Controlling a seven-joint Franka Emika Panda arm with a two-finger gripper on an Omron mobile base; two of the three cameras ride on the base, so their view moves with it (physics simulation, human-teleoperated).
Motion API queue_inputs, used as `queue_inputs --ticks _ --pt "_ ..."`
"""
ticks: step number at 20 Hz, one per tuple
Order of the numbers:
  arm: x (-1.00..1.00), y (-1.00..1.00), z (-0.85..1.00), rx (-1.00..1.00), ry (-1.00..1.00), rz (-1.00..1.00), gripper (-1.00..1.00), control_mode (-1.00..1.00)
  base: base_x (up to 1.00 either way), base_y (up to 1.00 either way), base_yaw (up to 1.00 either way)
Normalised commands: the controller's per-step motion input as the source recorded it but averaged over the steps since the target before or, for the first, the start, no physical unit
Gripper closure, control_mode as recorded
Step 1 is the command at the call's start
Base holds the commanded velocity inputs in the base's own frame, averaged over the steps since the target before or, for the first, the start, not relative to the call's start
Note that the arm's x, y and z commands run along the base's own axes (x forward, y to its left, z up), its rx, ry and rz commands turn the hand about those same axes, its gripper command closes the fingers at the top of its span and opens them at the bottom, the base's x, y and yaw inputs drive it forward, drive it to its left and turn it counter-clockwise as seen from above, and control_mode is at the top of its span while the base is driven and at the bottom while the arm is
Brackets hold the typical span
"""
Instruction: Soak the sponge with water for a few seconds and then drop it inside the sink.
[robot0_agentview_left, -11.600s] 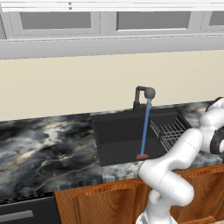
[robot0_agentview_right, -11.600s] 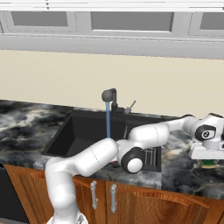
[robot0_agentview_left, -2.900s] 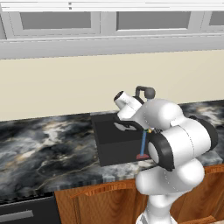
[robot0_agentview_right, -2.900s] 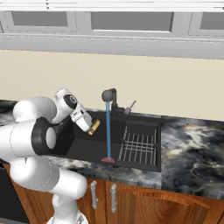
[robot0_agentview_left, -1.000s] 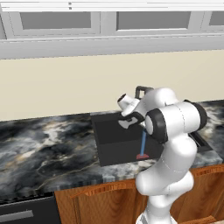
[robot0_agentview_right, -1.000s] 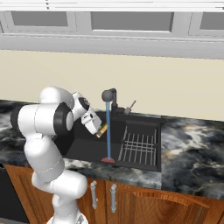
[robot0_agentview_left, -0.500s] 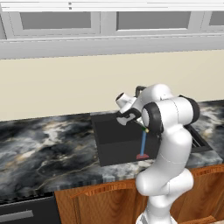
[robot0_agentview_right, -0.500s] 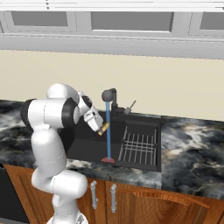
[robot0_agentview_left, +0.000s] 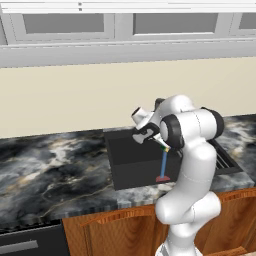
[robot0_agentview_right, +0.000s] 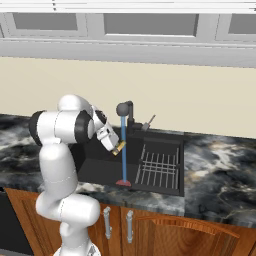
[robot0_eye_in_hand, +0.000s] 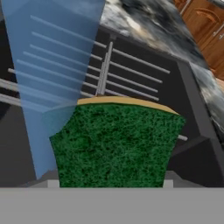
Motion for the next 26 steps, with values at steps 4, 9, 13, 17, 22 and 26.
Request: queue_inputs --ticks 4,9,13,17,22,26 --pt "0.01 -0.07 -0.01 0.01 0.00 -0.01 1.00 -1.00 0.00 0.00 0.00" --pt "0.01 -0.06 -0.05 0.01 0.00 -0.01 1.00 -1.00 0.00 0.00 0.00" --pt "0.06 -0.15 -0.05 0.02 0.00 0.00 1.00 -1.00 0.00 0.00 0.00" --pt "0.06 -0.02 -0.02 0.04 0.00 0.00 1.00 -1.00 0.00 0.00 0.00" --pt "0.05 0.00 0.00 0.07 0.00 0.00 1.00 -1.00 0.00 0.00 0.00" --pt "0.03 0.00 -0.02 0.07 0.00 0.00 1.00 -1.00 0.00 0.00 0.00"
